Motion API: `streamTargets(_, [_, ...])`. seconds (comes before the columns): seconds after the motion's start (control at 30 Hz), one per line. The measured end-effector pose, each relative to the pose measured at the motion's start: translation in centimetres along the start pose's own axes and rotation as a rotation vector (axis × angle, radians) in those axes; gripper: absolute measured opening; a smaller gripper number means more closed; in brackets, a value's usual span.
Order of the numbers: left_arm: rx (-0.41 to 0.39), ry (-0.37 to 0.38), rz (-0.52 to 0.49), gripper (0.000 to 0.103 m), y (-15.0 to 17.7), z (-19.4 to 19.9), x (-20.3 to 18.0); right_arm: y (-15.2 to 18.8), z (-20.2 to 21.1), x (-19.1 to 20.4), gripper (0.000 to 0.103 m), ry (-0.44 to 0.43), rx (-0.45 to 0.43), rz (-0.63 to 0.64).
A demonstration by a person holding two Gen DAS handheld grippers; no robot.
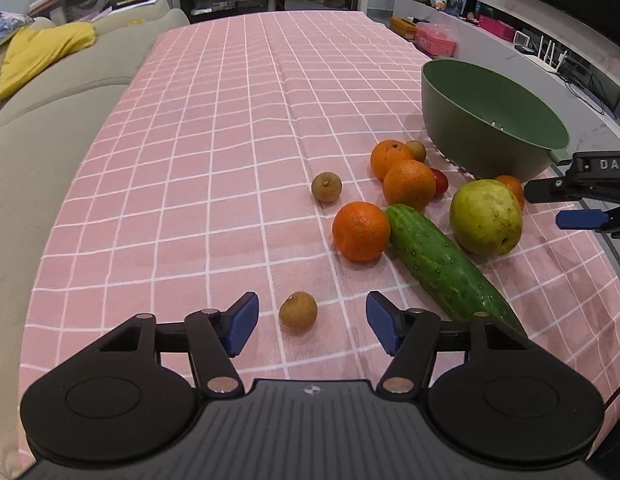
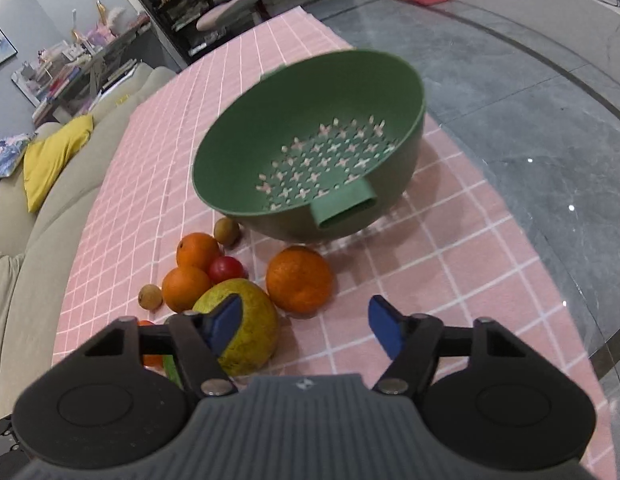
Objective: Organize fruits
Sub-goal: 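Grasp the kiwi with the left tool while the right tool grasps an orange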
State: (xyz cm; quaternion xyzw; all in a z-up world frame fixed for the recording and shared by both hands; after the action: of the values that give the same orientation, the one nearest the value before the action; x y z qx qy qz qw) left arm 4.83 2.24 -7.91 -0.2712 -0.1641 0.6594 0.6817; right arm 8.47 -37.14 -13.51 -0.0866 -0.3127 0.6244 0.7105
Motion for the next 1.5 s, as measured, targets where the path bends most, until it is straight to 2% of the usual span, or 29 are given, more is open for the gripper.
streamTargets(0.4, [-0.008, 0.041, 0.021, 0.067, -0.3, -1.6, 0.8, -1.1, -3.0, 0.3, 0.064, -0.053, 0.0, -0.147])
streamTargets(0.6, [0.002, 0.044, 0.013, 0.065, -0.2, -2.1, 0.7, -1.2, -5.0, -1.4, 0.051, -0.091, 0.085, -0.311])
streamTargets(0.7, [0.005, 0.038, 0.014, 0.065, -0.3, -2.3, 0.8, -1.5, -5.2, -0.8, 0.05, -0.075, 0.081, -0.276])
streamTargets(0.73, [0.006, 0.033, 0.016, 0.064, -0.3, -2.4, 0.8, -1.5, -5.2, -0.5, 0.047, -0.066, 0.077, -0.259])
streamTargets(0.87, [0.026, 0.003, 0.017, 0.052, -0.2, -2.8, 1.1, -1.6, -5.3, 0.3, 0.043, -0.035, 0.063, -0.203])
streamTargets(1.03, [0.049, -0.018, 0.019, 0.043, 0.1, -3.0, 1.4, -1.7, -5.5, 0.1, 0.043, -0.038, 0.064, -0.204])
streamTargets(1.17, [0.049, -0.034, 0.017, 0.026, 0.2, -3.0, 1.6, -1.6, -5.2, 0.1, 0.042, -0.038, 0.065, -0.2])
streamTargets(1.5, [0.053, -0.036, 0.012, 0.025, 0.1, -2.3, 1.4, -1.8, -4.3, -0.2, 0.042, -0.024, 0.069, -0.21])
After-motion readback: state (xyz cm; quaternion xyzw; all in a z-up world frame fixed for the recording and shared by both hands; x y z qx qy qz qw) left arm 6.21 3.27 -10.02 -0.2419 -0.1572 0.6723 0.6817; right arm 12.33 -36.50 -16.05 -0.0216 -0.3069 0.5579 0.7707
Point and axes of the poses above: each gripper's, at about its wrist camera, not at the fingertips, and z roughly against the way its jaws point, x to its left, y to its underside, the point moved 2 cm from there along -z, roughly the way its jaws point, and after that the axes turned 8 degrees about y, right-handed, at the moved point
